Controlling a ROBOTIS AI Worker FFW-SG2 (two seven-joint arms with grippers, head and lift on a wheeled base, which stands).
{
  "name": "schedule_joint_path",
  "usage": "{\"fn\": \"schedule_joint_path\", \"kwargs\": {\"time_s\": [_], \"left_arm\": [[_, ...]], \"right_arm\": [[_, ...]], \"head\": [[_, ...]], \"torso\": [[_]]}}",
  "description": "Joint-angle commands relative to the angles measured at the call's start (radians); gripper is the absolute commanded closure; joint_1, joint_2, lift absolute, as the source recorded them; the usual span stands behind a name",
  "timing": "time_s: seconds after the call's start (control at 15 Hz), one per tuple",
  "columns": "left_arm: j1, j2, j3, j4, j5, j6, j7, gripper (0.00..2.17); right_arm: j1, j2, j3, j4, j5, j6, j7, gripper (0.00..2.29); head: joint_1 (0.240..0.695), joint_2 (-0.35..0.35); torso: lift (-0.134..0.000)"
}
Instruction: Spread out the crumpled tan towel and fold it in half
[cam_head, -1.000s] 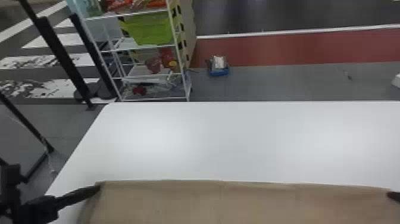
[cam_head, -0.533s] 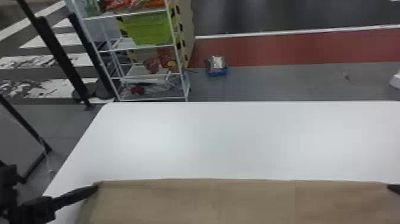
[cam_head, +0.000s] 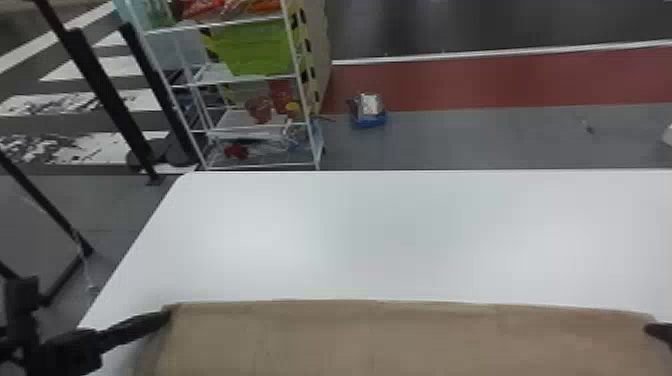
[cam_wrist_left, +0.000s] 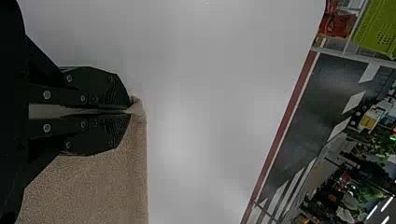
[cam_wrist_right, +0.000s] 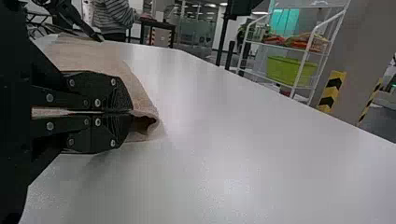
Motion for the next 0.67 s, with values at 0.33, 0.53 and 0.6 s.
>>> {"fn": "schedule_joint_path", "kwargs": {"time_s": [0.33, 0.53, 0.6], "left_arm": [[0.002, -0.006, 0.068, -0.009, 0.056, 0.000, 0.037, 0.02], [-0.001, -0.008, 0.067, -0.004, 0.063, -0.003, 0.042, 0.02], [-0.001, -0.008, 0.067, -0.003, 0.064, -0.022, 0.040, 0.02]], "right_arm": [[0.067, -0.024, -0.167, -0.191, 0.007, 0.147, 0.000, 0.04], [0.089, -0.029, -0.256, -0.267, 0.039, 0.141, -0.040, 0.06], [0.090, -0.017, -0.299, -0.306, 0.039, 0.141, -0.110, 0.07]], "head": [[0.695, 0.175], [0.695, 0.153], [0.695, 0.141]], "torso": [[-0.124], [-0.124], [-0.124]]}}
